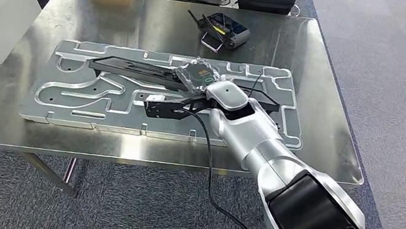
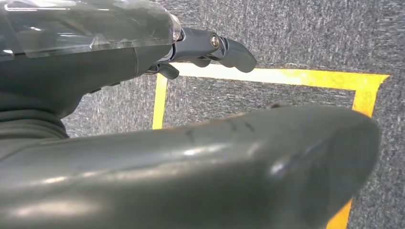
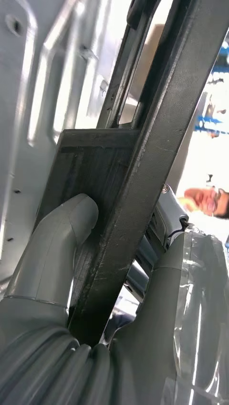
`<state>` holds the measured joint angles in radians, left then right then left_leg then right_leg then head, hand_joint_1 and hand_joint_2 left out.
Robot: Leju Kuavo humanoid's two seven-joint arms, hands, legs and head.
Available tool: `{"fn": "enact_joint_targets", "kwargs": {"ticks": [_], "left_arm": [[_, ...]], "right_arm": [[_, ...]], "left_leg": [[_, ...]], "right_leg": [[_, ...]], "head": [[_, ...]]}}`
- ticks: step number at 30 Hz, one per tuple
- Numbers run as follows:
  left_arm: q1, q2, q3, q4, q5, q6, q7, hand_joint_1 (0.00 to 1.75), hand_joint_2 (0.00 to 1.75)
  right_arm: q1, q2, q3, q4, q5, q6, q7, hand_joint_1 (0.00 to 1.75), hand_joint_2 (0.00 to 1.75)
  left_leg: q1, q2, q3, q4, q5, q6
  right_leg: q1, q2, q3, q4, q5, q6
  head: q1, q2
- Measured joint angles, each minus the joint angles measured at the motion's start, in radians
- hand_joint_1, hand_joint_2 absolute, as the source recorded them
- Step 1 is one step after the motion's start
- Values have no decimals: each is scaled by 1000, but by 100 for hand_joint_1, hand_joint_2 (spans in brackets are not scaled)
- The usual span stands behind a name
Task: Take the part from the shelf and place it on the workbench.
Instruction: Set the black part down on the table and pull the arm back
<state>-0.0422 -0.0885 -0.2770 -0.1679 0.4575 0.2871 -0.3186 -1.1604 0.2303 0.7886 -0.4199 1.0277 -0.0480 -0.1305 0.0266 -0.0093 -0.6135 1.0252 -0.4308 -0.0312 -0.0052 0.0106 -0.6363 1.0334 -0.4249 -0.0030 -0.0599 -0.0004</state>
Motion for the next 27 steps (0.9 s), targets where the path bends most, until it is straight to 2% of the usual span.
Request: {"fn": "enact_joint_targets", "kwargs": {"ticks": [6,24,27], "left_arm": [[-1,0,0,0,4,5,4,0,0],[-1,-5,4,0,49,70,40,0,0],[-1,-5,5,0,52,75,37,0,131]], "right_arm": [[0,37,8,33,33,21,-18,175,175],[3,86,26,95,88,73,-7,175,175],[4,87,26,101,97,80,-4,44,175]], "left_leg": [[0,0,0,0,0,0],[0,0,-5,0,0,0],[0,0,-7,0,0,0]], "right_leg": [[0,0,0,0,0,0],[0,0,-6,0,0,0],[0,0,-7,0,0,0]], "head": [[0,0],[0,0],[0,0]]}}
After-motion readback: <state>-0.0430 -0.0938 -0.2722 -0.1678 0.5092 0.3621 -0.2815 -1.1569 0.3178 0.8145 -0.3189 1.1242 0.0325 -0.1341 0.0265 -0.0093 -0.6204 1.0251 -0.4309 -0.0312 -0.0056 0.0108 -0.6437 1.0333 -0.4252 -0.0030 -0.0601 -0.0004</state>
